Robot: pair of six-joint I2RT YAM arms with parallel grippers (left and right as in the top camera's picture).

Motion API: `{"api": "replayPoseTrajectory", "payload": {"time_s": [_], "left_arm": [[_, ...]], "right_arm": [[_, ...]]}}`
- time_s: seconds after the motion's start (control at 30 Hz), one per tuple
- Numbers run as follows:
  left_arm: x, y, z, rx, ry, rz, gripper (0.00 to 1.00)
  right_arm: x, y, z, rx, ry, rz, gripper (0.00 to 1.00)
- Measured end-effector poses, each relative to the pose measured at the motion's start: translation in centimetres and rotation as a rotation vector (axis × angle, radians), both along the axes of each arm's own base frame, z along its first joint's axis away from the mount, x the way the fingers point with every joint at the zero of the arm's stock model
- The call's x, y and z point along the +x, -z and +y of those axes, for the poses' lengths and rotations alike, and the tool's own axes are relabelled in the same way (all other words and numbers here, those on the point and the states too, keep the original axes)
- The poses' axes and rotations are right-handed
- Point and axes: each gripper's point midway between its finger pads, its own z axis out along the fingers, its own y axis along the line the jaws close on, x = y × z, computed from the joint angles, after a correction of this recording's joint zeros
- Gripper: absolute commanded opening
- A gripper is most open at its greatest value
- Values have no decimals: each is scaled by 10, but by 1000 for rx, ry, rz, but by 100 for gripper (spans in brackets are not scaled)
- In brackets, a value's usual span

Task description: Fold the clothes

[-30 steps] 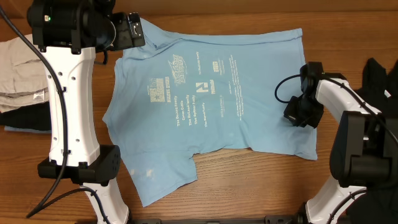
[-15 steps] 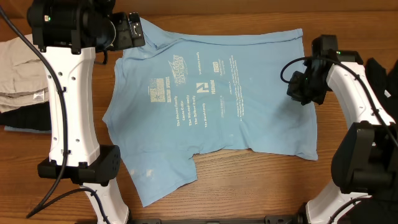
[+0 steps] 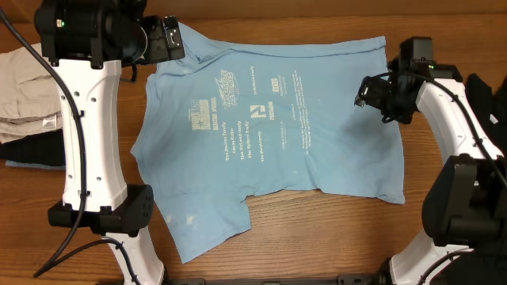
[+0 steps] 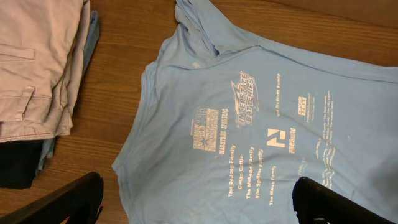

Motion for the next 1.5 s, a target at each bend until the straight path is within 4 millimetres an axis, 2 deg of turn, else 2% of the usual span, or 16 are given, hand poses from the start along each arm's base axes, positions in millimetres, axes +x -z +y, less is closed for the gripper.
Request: {"api": "replayPoseTrajectory", "payload": {"time_s": [0.03, 0.07, 0.17, 0.2, 0.23, 0.43, 0.57, 0.63, 0.7, 0.8, 0.87, 0.97, 1.07, 1.2, 1.37, 1.5], "left_arm": [[0, 0, 0, 0, 0, 0, 100], [0, 0, 0, 0, 0, 0, 100], [0, 0, 0, 0, 0, 0, 100], [0, 0, 0, 0, 0, 0, 100], [0, 0, 0, 0, 0, 0, 100], [0, 0, 0, 0, 0, 2, 100], [0, 0, 0, 0, -1, 0, 100], [0, 0, 0, -2, -3, 2, 100], [0, 0, 0, -1, -3, 1, 100], [0, 0, 1, 1, -5, 2, 100], [-1, 0, 1, 1, -5, 2, 100], [-1, 0, 1, 1, -5, 2, 100], [0, 0, 1, 1, -5, 2, 100], [0, 0, 1, 1, -5, 2, 100], [0, 0, 1, 1, -5, 2, 100], [0, 0, 1, 1, -5, 2, 100]], "right_arm": [[0, 0, 0, 0, 0, -2, 80], [-1, 0, 0, 0, 0, 4, 67], [-8, 2, 1, 2, -4, 35, 20], [-8, 2, 3, 13, -19, 30, 9], [-4, 0, 10, 43, -62, 7, 4], [52, -24, 64, 86, -272, -299, 4], [90, -41, 135, 99, -426, -537, 4], [99, -25, 169, 114, -484, -576, 4], [106, 9, 204, 116, -514, -590, 4], [113, 45, 241, 114, -530, -636, 4], [119, 53, 248, 120, -488, -667, 4], [126, 64, 244, 127, -403, -660, 4], [120, 87, 240, 126, -373, -598, 4], [114, 90, 237, 142, -320, -505, 4], [80, 89, 226, 113, -296, -250, 4], [52, 88, 216, 88, -293, -126, 4]]}}
